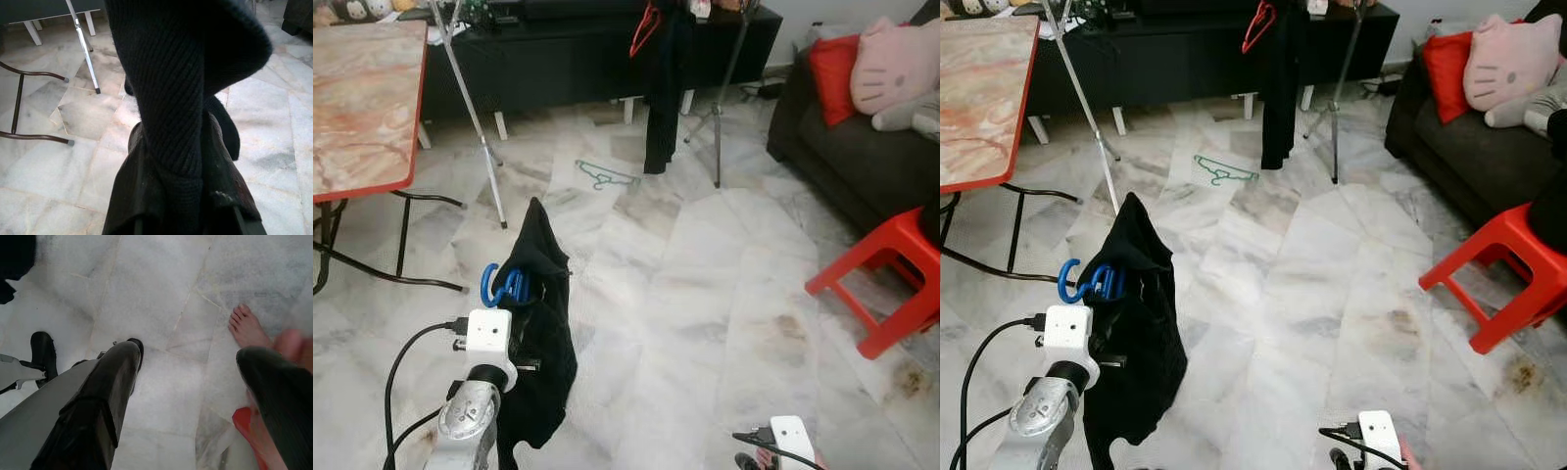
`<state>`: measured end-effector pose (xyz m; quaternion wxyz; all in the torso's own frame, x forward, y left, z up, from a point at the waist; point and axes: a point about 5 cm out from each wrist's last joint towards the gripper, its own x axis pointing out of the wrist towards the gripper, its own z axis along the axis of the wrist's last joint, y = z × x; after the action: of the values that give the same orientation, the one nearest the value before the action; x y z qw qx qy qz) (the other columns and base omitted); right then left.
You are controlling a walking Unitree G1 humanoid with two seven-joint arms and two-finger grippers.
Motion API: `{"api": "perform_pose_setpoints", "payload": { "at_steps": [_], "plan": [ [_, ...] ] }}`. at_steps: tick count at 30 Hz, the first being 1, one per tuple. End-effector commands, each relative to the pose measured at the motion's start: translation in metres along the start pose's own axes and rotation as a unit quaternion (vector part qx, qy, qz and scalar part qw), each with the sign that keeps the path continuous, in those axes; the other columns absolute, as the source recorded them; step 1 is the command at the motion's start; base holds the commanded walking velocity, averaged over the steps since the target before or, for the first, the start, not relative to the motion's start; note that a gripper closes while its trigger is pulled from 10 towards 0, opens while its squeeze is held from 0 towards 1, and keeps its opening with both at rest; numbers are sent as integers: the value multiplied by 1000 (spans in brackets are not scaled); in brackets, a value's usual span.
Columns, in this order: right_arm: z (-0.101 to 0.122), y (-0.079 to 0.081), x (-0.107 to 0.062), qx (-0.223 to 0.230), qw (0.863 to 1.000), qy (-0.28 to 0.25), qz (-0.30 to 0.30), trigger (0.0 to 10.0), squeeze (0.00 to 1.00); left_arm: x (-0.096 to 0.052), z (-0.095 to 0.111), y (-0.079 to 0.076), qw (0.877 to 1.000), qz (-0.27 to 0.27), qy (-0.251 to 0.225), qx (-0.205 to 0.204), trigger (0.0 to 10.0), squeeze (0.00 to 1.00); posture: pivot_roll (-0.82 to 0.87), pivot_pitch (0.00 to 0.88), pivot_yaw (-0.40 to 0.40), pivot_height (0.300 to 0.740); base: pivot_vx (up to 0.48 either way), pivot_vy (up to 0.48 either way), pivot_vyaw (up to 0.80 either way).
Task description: Hang hanger
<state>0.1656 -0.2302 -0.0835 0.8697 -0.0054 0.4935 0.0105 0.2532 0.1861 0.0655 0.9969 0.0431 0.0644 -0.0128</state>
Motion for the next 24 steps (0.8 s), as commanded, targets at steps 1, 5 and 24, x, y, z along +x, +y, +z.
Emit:
{"api": "perform_pose_setpoints", "payload": {
  "at_steps": [1, 5, 24],
  "plan": [
    [-2, -4, -1, -1, 1000, 3, -5, 10000, 0, 0, 5, -1, 1000, -7, -11, 4, 10000, 0, 12, 115, -77, 740, 0, 0, 0],
    [-2, -4, -1, 0, 1000, 4, -5, 10000, 0, 0, 5, -3, 1000, -14, -9, 5, 10000, 0, 12, 117, -77, 740, 0, 0, 0],
    [2, -5, -2, 17, 999, -28, -16, 10000, 0, 0, 6, -6, 998, -60, 1, 20, 10000, 0, 14, 120, -74, 740, 0, 0, 0]
  ]
}}
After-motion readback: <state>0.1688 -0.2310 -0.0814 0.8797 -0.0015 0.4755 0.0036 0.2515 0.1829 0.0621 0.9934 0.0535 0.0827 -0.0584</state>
